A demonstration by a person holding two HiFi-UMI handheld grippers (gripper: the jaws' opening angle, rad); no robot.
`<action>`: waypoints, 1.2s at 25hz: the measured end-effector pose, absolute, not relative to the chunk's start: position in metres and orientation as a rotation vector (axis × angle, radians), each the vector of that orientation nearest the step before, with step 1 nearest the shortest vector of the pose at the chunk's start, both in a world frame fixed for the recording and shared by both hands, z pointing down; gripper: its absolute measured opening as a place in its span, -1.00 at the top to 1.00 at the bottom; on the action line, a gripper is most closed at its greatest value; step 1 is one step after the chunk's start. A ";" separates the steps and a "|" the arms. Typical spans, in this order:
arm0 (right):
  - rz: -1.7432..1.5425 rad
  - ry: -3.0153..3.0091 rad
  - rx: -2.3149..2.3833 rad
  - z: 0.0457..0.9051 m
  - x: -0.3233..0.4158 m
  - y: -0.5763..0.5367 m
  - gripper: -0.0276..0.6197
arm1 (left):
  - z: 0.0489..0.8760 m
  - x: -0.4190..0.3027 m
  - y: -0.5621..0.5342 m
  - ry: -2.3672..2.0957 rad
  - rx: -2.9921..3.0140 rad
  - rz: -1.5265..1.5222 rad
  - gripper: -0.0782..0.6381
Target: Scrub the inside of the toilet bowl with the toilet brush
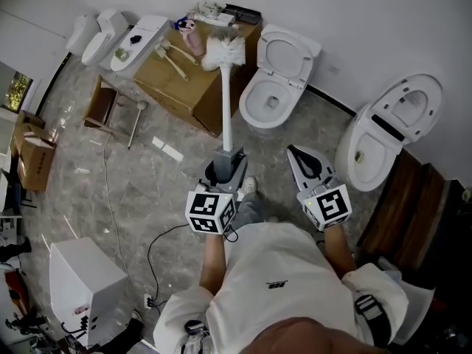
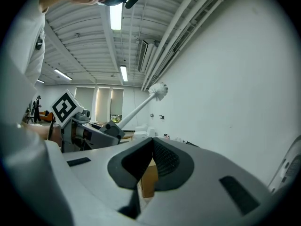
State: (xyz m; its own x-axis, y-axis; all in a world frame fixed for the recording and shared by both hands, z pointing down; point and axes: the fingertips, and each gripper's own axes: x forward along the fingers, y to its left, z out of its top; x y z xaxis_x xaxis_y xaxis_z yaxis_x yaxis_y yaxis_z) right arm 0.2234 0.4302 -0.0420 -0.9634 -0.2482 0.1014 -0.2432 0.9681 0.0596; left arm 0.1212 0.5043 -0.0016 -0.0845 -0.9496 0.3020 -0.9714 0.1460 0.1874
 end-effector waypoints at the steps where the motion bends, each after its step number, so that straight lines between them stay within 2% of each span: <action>1: -0.062 -3.005 0.381 -0.041 0.217 0.426 0.93 | -0.001 0.114 0.499 -2.077 1.846 0.087 0.14; 22: -0.016 -2.931 0.529 -0.031 0.070 0.332 0.93 | 0.012 -0.040 0.402 -1.954 1.919 0.123 0.14; 30: -0.013 -2.893 0.598 -0.022 0.051 0.304 0.93 | 0.020 -0.064 0.368 -1.908 1.965 0.121 0.14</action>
State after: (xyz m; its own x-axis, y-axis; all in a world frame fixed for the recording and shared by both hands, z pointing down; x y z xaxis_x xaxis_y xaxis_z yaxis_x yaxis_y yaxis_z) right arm 0.0515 0.3044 -0.0219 -0.9012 -0.3940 0.1806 -0.3925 0.9186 0.0459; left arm -0.0645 0.3683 0.0200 0.0661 -0.9410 0.3318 -0.9753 0.0093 0.2206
